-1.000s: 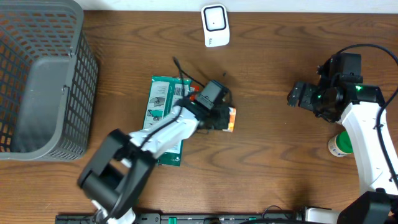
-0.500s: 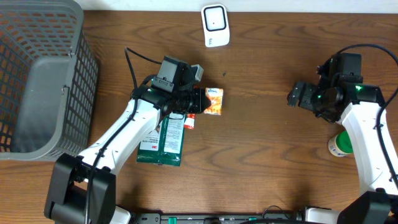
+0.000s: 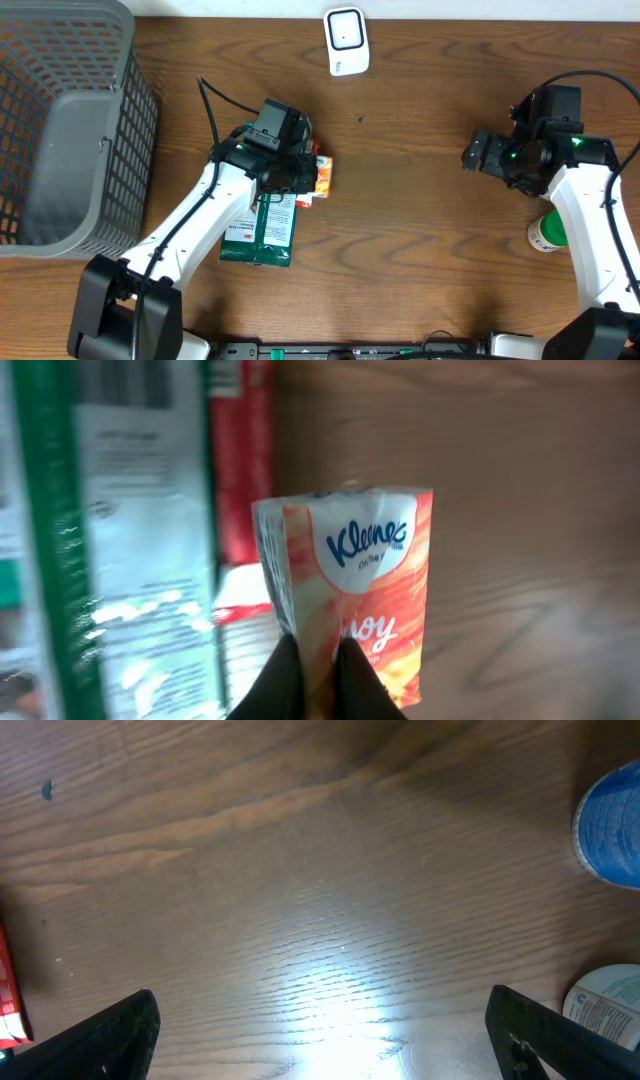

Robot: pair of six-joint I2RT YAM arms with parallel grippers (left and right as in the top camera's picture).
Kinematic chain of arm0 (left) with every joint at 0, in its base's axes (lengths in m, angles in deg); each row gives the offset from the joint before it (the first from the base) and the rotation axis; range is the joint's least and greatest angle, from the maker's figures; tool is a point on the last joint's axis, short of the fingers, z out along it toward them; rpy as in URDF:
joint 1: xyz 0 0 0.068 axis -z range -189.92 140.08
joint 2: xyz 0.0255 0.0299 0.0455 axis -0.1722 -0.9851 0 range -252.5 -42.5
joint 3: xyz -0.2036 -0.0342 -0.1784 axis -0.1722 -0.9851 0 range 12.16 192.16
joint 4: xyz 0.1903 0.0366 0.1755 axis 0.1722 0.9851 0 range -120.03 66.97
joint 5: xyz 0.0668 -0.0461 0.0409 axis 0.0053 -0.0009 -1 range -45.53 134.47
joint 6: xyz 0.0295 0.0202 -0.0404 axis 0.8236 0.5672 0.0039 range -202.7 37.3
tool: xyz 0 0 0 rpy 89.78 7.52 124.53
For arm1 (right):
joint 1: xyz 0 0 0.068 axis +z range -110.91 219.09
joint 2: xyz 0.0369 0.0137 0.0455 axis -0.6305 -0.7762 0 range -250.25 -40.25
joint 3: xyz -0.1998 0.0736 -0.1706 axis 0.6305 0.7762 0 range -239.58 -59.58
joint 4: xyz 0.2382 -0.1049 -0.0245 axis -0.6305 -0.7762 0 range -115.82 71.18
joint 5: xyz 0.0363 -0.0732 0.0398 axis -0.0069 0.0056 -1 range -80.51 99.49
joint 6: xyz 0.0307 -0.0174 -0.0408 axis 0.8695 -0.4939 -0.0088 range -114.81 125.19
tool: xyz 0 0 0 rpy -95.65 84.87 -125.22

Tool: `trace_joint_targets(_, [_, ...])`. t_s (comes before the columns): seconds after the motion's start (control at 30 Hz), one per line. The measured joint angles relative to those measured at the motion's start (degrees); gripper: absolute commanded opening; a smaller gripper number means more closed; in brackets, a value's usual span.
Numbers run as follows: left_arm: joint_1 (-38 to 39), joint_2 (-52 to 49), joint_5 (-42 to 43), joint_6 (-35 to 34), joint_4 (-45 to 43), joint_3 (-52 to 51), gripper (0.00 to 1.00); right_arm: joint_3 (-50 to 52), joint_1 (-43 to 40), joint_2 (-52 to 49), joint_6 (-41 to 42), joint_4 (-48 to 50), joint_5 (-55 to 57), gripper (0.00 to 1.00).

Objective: Scan the item barcode
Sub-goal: 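Close the left gripper on the Kleenex pack and lift it, then carry the Kleenex pack up toward the white scanner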

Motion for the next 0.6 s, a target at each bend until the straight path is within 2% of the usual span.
trace_joint_targets(0.2, [0.3, 0.0, -6.8, 2.1, 6.2, 7.5, 0.07, 0.0, 0.0, 0.0, 0.0, 0.0, 0.0, 0.99])
trace_joint_targets(0.37, [1.6, 0.0, -16.3, 4.0, 13.4, 16.0, 0.07, 0.0, 0.0, 0.0, 0.0, 0.0, 0.0, 0.99])
trace_joint_targets(0.6, [3.1, 0.3, -25.6, 7.4, 15.4, 23.5, 0.07, 0.0, 0.0, 0.0, 0.0, 0.0, 0.0, 0.99])
